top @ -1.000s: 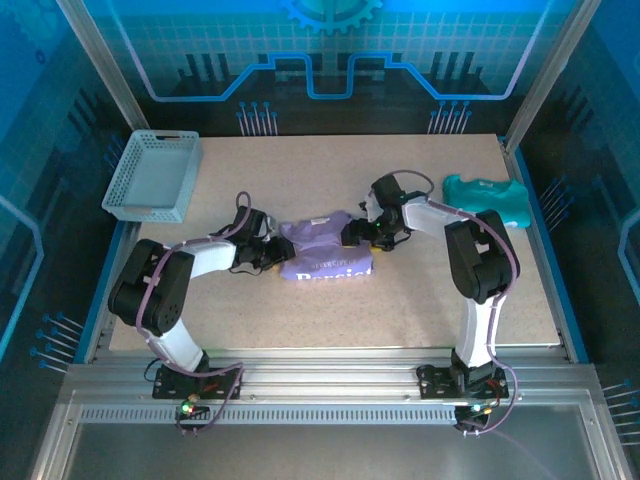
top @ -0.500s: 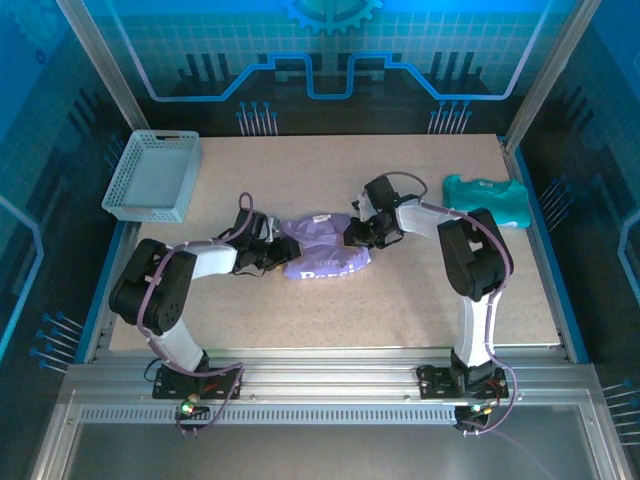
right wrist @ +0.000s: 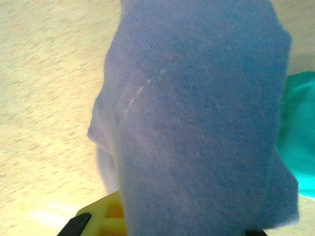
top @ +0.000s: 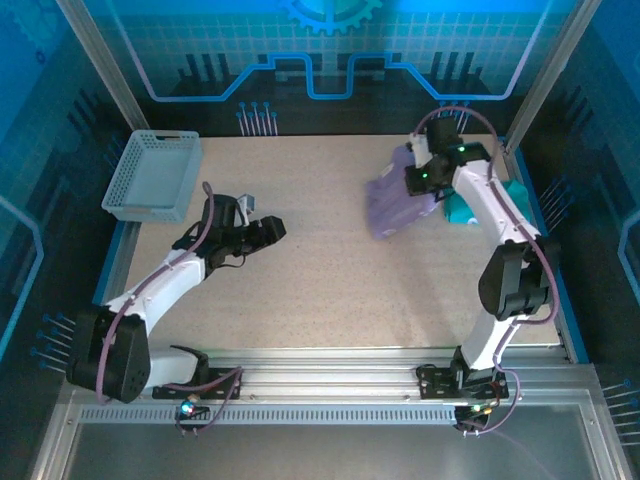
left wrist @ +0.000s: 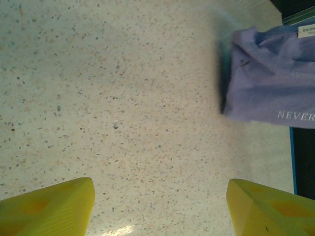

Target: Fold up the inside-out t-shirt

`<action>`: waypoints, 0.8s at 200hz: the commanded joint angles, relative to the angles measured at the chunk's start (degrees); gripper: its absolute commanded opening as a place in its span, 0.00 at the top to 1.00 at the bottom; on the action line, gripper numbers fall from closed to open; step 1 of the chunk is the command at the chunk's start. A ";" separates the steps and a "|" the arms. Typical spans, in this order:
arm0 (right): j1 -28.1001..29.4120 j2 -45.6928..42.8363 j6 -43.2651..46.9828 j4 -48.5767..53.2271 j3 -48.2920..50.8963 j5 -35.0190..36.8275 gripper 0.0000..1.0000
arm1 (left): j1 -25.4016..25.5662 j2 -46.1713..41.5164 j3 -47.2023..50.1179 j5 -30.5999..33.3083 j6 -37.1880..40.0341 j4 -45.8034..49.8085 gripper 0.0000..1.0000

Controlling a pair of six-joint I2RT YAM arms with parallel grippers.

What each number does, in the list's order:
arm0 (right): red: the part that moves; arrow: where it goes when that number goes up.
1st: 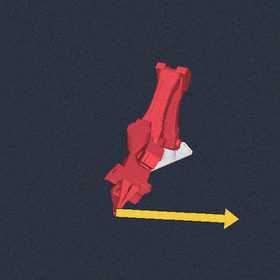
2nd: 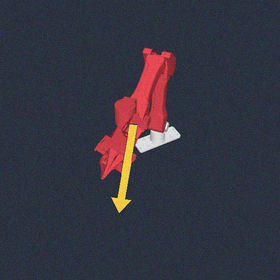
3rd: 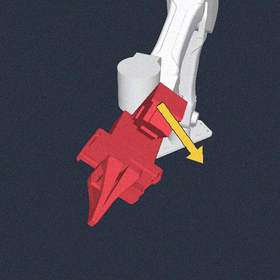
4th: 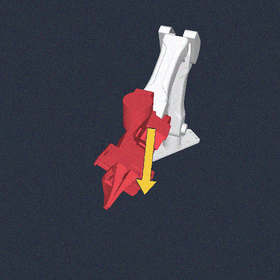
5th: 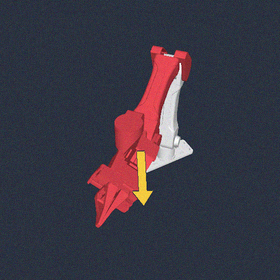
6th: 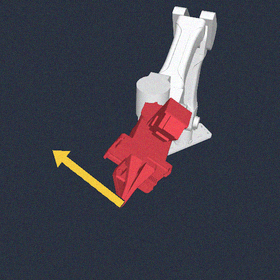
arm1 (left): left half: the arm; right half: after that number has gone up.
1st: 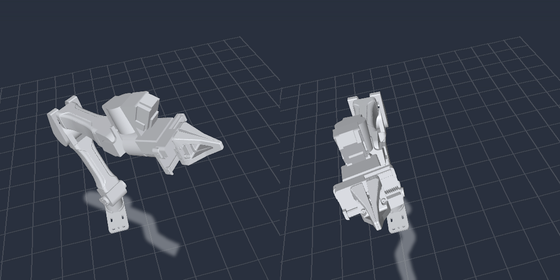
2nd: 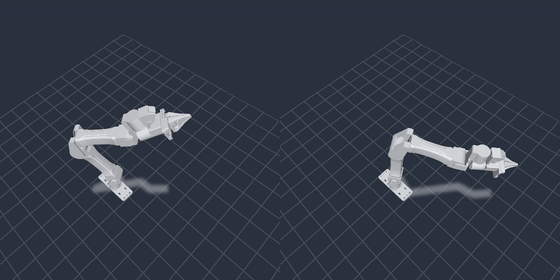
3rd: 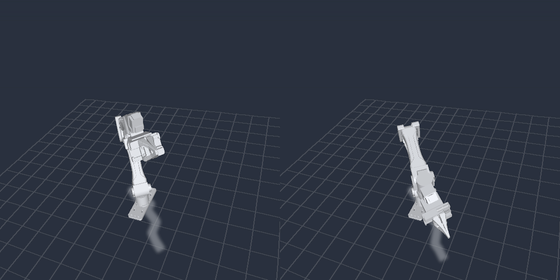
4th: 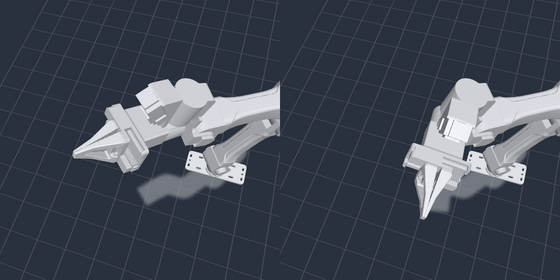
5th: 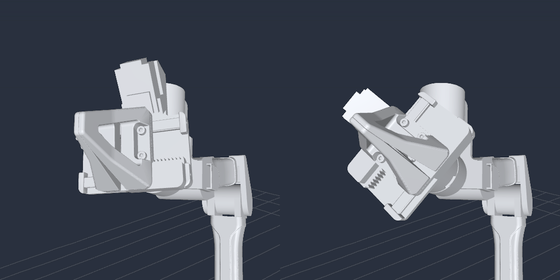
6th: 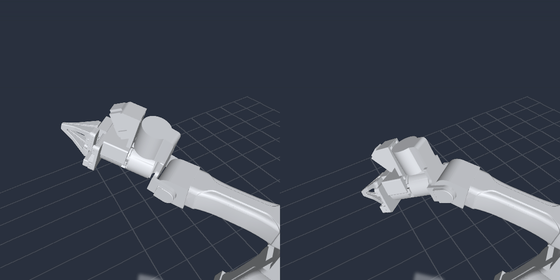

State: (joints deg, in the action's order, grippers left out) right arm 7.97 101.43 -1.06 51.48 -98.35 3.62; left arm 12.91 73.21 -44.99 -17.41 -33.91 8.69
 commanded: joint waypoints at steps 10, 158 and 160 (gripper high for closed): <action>-4.52 2.16 6.52 10.26 -10.23 7.96 1.00 | 0.10 -1.64 -2.42 -0.61 1.91 5.27 0.28; -25.20 19.65 3.49 4.70 -17.18 22.79 0.73 | 0.13 1.31 -1.16 -1.54 1.12 2.84 0.28; -25.26 20.27 3.47 4.62 -17.42 23.46 0.69 | 0.18 1.32 -1.11 -1.57 1.08 2.83 0.28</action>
State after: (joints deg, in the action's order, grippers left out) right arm -15.16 116.09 4.29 59.57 -115.87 19.86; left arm 12.91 73.78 -45.93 -17.85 -33.45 11.73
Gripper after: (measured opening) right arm 0.190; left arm 0.718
